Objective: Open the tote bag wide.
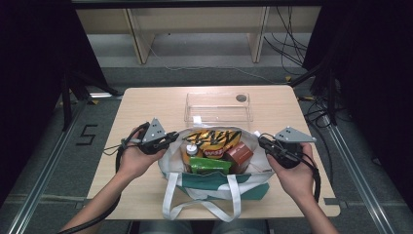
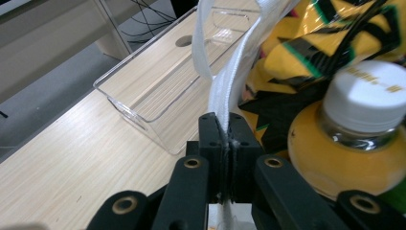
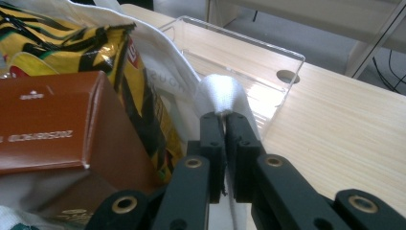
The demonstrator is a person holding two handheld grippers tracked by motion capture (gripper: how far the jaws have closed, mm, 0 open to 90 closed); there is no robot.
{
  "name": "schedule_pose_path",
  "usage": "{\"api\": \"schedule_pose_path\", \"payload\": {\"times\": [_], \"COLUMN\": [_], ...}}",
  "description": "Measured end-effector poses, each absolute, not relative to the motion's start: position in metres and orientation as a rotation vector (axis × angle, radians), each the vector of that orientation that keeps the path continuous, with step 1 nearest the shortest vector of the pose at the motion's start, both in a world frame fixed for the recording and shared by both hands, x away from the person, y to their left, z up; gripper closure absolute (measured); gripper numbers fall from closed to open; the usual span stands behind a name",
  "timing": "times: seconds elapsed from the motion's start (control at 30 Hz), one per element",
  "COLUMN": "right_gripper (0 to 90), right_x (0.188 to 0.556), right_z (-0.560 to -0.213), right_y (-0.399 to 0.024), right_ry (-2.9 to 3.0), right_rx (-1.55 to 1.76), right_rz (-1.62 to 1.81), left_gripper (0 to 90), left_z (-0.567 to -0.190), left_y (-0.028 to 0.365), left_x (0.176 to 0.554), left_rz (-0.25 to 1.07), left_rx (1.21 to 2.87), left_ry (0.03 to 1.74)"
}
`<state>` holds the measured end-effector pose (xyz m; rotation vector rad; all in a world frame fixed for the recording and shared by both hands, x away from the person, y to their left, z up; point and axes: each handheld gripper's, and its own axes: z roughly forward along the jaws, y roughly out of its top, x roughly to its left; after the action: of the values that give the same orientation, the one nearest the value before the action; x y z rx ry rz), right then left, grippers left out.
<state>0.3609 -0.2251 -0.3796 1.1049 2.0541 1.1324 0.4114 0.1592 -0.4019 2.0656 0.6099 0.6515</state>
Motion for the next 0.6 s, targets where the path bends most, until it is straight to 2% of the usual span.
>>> {"api": "schedule_pose_path", "payload": {"times": [0.6], "right_gripper": [87.2], "right_x": [0.386], "right_z": [-0.410], "right_y": [-0.226], "right_ry": [2.074], "right_rx": [1.181], "right_rz": [1.089], "left_gripper": [86.0], "left_z": [-0.438], "left_y": [0.151], "left_x": [0.432], "left_rz": [0.629], "left_rx": [2.162], "left_ry": [0.649]}}
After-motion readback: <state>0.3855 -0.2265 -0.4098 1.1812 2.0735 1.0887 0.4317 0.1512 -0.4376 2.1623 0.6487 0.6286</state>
